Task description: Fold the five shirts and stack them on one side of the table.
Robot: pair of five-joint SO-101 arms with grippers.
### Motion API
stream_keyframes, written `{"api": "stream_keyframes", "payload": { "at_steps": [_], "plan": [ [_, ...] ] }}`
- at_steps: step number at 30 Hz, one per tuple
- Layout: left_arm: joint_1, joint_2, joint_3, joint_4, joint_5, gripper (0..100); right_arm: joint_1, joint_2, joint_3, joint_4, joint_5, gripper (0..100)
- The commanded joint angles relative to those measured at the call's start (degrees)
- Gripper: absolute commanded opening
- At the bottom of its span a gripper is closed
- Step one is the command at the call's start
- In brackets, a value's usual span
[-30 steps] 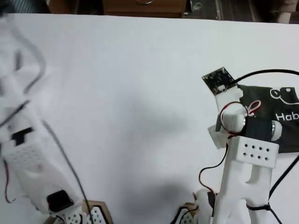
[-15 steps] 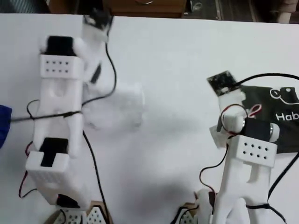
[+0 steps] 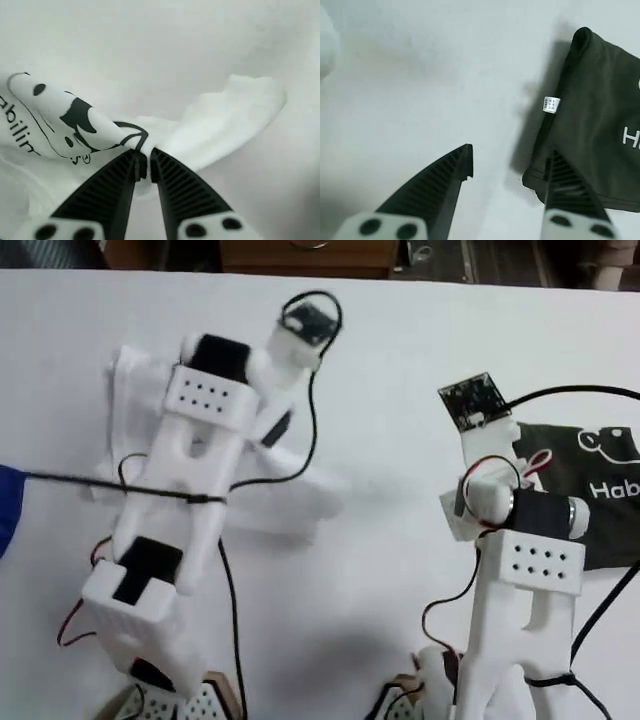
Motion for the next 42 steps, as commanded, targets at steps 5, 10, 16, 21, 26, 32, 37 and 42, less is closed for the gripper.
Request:
{"api": "stream_keyframes", "payload": {
  "at_steps": [5, 10, 16, 21, 26, 32, 37, 42],
  "plan": [
    [-5.5, -2.6, -4.2, 2.4, -0.4, 17, -0.4, 11.4, -2.1, -0.6, -0.4, 23.9],
    [-9.8, -3.2, -0.7, 1.5, -2.6, 30, -2.1, 17.8, -4.0, -2.8, 0.0, 24.0],
    [-23.6, -2.4, -7.9, 1.1, -4.0, 29, -12.1, 20.3, -6.8, -3.3, 0.0, 24.0],
    [-35.8, 1.8, -0.2, 0.1, -10.1, 29, -26.9, 18.1, -8.1, -3.5, 0.0, 24.0],
    [-49.6, 8.2, 4.2, -7.9, -9.5, 29, -37.5, 18.2, -7.8, -8.7, -0.4, 24.0],
    [-60.2, 11.9, 4.2, -10.3, -9.9, 29, -45.8, 25.5, -8.1, -17.6, -0.5, 24.0],
    [-62.7, 13.2, 4.1, -10.2, -10.0, 29, -48.9, 36.9, -8.9, -23.4, -0.1, 24.0],
    [-63.5, 13.1, 4.1, -9.8, -10.0, 29, -43.7, 47.6, -16.9, -23.3, 0.0, 24.0]
  ]
}}
